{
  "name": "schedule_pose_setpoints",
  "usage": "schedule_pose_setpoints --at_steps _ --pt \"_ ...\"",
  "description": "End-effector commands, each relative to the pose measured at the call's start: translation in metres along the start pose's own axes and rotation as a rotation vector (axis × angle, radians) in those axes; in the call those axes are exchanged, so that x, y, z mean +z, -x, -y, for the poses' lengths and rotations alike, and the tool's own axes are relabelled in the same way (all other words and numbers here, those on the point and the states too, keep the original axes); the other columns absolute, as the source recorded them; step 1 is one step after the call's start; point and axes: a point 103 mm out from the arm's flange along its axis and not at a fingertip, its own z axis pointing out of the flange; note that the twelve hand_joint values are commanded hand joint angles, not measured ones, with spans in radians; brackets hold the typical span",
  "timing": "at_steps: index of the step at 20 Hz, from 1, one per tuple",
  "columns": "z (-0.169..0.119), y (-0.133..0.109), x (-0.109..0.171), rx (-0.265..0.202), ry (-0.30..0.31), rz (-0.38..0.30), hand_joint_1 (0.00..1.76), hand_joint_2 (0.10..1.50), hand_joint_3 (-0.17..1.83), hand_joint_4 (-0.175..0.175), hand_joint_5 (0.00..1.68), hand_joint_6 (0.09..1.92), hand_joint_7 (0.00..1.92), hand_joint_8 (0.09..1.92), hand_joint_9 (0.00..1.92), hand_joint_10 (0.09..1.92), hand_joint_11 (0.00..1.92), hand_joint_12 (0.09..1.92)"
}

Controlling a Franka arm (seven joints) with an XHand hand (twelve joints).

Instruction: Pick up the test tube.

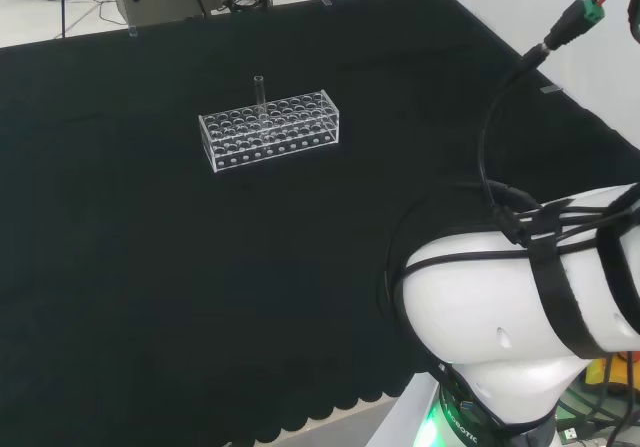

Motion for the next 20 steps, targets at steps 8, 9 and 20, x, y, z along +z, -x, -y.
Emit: schedule_pose_setpoints --at_steps 8,9,20 --pt "-0.087 -0.006 0.042 -0.094 -0.087 -0.057 0.8 1.04 -0.17 -0.086 0.3 0.09 0.19 0.84 0.18 0.92 0.08 1.58" --pt "-0.093 -0.008 0.046 -0.099 -0.098 -0.055 0.8 1.04 -0.17 -0.088 0.3 0.09 0.2 0.84 0.19 0.92 0.08 1.58" --pt "-0.157 -0.019 0.084 -0.109 -0.21 -0.134 0.82 1.05 -0.17 -0.096 0.34 0.09 0.24 0.85 0.23 0.91 0.13 1.56"
